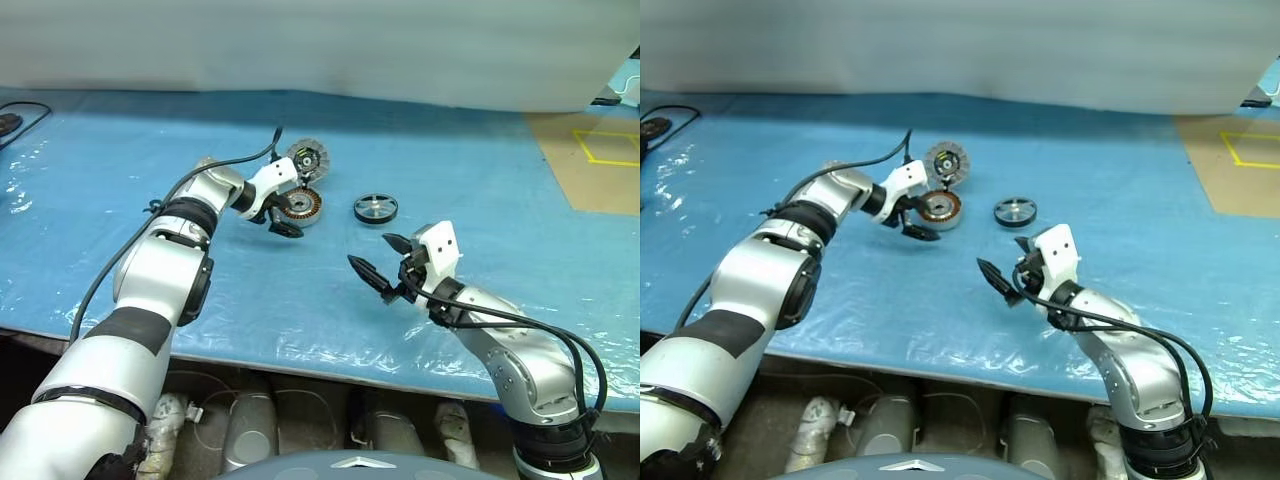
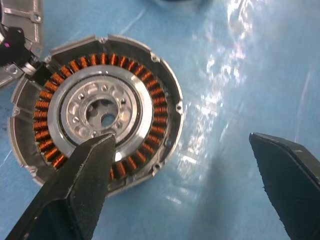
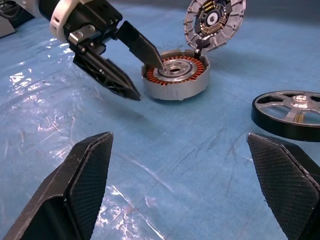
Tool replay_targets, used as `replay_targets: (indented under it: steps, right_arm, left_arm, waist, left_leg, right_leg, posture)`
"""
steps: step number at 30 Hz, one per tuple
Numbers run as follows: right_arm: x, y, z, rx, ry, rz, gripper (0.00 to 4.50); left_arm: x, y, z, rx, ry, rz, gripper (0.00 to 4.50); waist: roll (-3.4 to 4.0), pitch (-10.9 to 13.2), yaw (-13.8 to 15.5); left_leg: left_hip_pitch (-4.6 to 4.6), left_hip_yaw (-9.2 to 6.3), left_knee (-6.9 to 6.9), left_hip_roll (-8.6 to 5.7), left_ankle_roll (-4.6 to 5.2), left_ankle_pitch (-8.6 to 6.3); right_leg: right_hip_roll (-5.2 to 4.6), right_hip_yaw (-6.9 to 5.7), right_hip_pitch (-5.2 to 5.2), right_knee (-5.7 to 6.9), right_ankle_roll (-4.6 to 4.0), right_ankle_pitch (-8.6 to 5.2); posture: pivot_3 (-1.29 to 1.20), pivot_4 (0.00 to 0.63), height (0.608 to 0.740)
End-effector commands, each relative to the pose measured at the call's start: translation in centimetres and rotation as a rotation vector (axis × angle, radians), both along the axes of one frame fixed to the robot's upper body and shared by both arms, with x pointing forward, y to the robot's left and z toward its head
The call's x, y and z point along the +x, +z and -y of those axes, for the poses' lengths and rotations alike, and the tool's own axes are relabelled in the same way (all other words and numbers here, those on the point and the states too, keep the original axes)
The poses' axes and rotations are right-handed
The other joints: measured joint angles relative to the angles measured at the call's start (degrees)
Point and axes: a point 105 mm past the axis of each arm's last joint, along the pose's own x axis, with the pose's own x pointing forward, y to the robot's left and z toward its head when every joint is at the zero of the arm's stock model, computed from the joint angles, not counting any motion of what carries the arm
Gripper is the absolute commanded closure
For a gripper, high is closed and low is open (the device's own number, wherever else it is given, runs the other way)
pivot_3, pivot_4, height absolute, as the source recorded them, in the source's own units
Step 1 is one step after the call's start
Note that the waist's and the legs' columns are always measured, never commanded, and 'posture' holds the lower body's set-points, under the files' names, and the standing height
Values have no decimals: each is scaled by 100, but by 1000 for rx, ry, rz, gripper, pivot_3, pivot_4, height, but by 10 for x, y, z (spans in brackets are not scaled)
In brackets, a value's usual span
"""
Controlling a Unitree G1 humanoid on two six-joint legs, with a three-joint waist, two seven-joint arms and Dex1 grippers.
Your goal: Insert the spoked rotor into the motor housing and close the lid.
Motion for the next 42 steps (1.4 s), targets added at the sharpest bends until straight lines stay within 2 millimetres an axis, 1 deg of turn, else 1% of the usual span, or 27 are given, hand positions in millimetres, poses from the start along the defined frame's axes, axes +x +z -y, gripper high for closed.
replay_targets:
  steps: [1, 3, 5, 6, 7, 8, 10, 12, 13, 16, 20, 23, 25, 29, 33, 37, 42]
  right_arm:
    - [-1, 8, -5, -8, 30, 50, 14]
    - [-1, 7, -6, -8, 37, 47, 14]
    - [-1, 7, -7, -8, 39, 47, 14]
    - [-1, 7, -7, -8, 40, 47, 14]
    - [-1, 7, -8, -6, 41, 47, 14]
    - [-1, 7, -8, -5, 41, 47, 14]
    - [-1, 7, -8, -3, 41, 45, 14]
    - [-1, 6, -9, -3, 42, 44, 14]
    - [-1, 6, -9, -2, 43, 44, 14]
    - [0, 5, -12, 0, 46, 43, 14]
    - [0, 3, -14, 1, 47, 43, 14]
    - [-1, 2, -16, 3, 49, 42, 14]
    - [-2, 1, -16, 3, 47, 42, 14]
    - [-6, -1, -16, 5, 36, 35, 14]
    - [-11, -4, -18, 10, 24, 26, 14]
    - [-15, -6, -20, 24, 12, 18, 14]
    - [-19, -8, -21, 29, 7, 5, 14]
  left_arm:
    - [9, 28, 15, -121, 24, 80, 0]
    - [11, 32, 18, -105, 14, 148, 0]
    - [16, 27, 9, 84, -66, 362, 0]
    - [16, 23, 5, 183, -120, 447, 0]
    - [15, 22, 1, 243, -167, 499, 0]
    - [14, 23, 0, 267, -201, 526, 0]
    - [12, 27, -2, 311, -271, 581, 0]
    - [10, 28, -6, 396, -339, 628, 0]
    - [10, 27, -9, 424, -358, 633, 0]
    - [2, 33, -6, 366, -398, 528, 0]
    - [-3, 32, -13, 429, -457, 467, 0]
    - [-4, 41, -4, 369, -439, 421, 0]
    - [-6, 44, -4, 394, -468, 394, 0]
    - [-1, 47, -6, 475, -450, 412, 0]
    - [1, 41, -11, 562, -455, 408, 0]
    - [5, 35, -12, 584, -434, 433, 0]
    - [3, 24, -11, 572, -434, 419, 0]
  waist:
    - [-1, 0, -5]
    - [-1, 1, -5]
    - [-2, 1, -22]
    - [-2, 1, -32]
    - [-2, 2, -39]
    - [-2, 2, -39]
    - [-3, 2, -27]
    - [-4, 3, -14]
    - [-5, 3, -6]
    - [-7, 4, 9]
    - [-9, 6, 2]
    - [-9, 6, -5]
    - [-10, 6, -6]
    - [-10, 6, -7]
    - [-10, 6, -5]
    - [-12, 7, -4]
    - [-12, 7, -2]
  left_leg:
    - [0, 0, 0, 0, 0, 0]
    - [0, 0, -1, 0, 0, 0]
    - [1, 0, -2, 0, 0, 0]
    - [1, -2, -4, 0, 1, -1]
    - [1, -4, -6, 1, 1, -1]
    - [2, -11, -9, 2, 1, -1]
    - [1, -13, -15, 1, 1, 0]
    - [-4, -13, -16, 1, -2, 1]
    - [-6, -14, -17, 0, -2, 1]
    - [-6, -11, -18, 0, -3, 1]
    - [-3, -9, -18, 0, -5, 3]
    - [-3, -8, -18, 1, -5, 3]
    - [-3, -8, -18, 1, -5, 3]
    - [-2, -7, -19, 1, -4, 2]
    - [-1, -7, -19, 1, -4, 2]
    - [-2, -7, -19, 1, -3, 2]
    - [-2, -7, -19, 0, -1, 0]
  right_leg:
    - [0, 0, 0, 0, 0, 0]
    - [0, -1, 0, 0, -1, 0]
    - [1, -1, 0, -3, 0, 0]
    - [2, -1, 0, -7, 2, -1]
    - [6, -1, 0, -11, 14, -7]
    - [9, -1, 0, -14, 34, -18]
    - [9, -2, 0, -16, 36, -19]
    - [7, -3, 0, -20, 14, -6]
    - [6, -3, 0, -22, 4, 0]
    - [6, -5, 0, -22, 4, 0]
    - [4, -5, 0, -20, 3, 1]
    - [4, -5, 0, -19, 2, 1]
    - [4, -5, 0, -19, 1, 1]
    - [4, -5, 0, -19, 1, 1]
    - [4, -6, 0, -19, 1, 1]
    - [4, -6, 0, -19, 1, 1]
    - [4, -6, 0, -19, 2, 1]
  posture:
    - [0, 150, 740]
    - [0, 150, 740]
    - [0, 150, 740]
    - [0, 150, 740]
    - [0, 150, 740]
    - [0, 150, 740]
    - [0, 150, 740]
    - [0, 150, 740]
    - [0, 150, 740]
    - [0, 150, 740]
    - [0, 150, 740]
    - [0, 150, 740]
    - [0, 150, 740]
    - [0, 150, 740]
    - [0, 150, 740]
    - [0, 150, 740]
    - [0, 150, 740]
